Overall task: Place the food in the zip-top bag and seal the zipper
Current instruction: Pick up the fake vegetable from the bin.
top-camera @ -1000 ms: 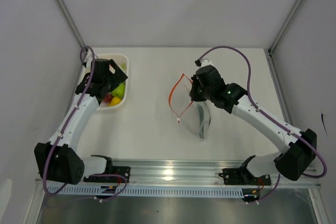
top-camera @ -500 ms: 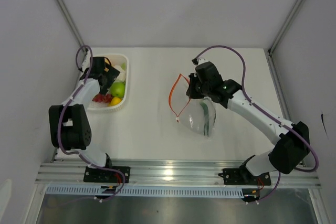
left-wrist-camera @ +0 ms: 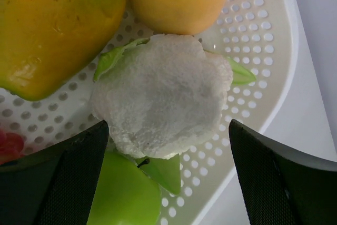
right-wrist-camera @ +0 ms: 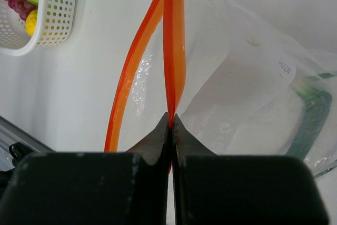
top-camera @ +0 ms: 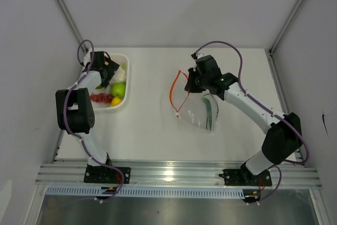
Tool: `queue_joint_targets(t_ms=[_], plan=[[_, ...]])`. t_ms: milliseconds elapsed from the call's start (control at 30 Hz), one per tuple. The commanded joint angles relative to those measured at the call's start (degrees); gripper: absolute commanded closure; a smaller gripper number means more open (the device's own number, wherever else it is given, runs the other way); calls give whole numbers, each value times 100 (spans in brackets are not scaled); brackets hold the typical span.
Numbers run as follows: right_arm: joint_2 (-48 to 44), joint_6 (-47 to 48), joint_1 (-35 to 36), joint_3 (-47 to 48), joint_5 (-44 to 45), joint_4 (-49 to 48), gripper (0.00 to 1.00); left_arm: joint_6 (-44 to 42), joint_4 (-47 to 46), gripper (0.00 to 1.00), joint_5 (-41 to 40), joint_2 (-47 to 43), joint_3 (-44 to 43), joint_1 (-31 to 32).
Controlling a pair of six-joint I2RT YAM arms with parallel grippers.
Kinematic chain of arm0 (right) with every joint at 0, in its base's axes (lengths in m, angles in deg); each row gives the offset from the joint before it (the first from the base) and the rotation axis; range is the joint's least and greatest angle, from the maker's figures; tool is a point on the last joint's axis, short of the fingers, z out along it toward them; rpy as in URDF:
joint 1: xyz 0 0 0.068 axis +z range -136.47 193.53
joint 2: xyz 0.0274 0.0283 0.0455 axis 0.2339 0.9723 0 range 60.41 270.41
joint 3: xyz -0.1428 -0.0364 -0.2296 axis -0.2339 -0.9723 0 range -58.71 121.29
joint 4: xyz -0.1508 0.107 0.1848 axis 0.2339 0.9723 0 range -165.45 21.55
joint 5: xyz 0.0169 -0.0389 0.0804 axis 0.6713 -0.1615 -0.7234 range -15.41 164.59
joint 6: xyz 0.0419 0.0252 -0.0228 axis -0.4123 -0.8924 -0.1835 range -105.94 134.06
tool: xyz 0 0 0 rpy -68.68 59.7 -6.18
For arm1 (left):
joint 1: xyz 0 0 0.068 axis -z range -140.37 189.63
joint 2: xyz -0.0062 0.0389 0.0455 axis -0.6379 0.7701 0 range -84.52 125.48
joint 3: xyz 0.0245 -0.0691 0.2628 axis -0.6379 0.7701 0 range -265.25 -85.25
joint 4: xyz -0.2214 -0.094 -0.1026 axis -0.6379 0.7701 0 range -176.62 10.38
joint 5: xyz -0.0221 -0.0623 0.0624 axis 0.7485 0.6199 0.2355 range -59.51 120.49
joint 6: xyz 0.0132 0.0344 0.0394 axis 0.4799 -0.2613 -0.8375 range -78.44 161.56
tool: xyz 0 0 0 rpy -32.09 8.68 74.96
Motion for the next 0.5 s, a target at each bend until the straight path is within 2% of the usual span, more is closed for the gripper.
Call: queue_joint_targets(t_ms=[0, 167, 300, 467], plan=[[153, 11, -117, 295, -273, -295, 100, -87, -310, 4, 112, 177, -343, -124], [356, -94, -152, 304, -387, -480, 100, -228, 505, 3, 120, 705, -1161, -177], [514, -156, -152, 357, -546, -542, 100, -193, 411, 2, 243, 758, -1127, -186], [505, -86, -152, 418, -511, -454, 100, -316, 736, 2, 314, 855, -1346, -186]])
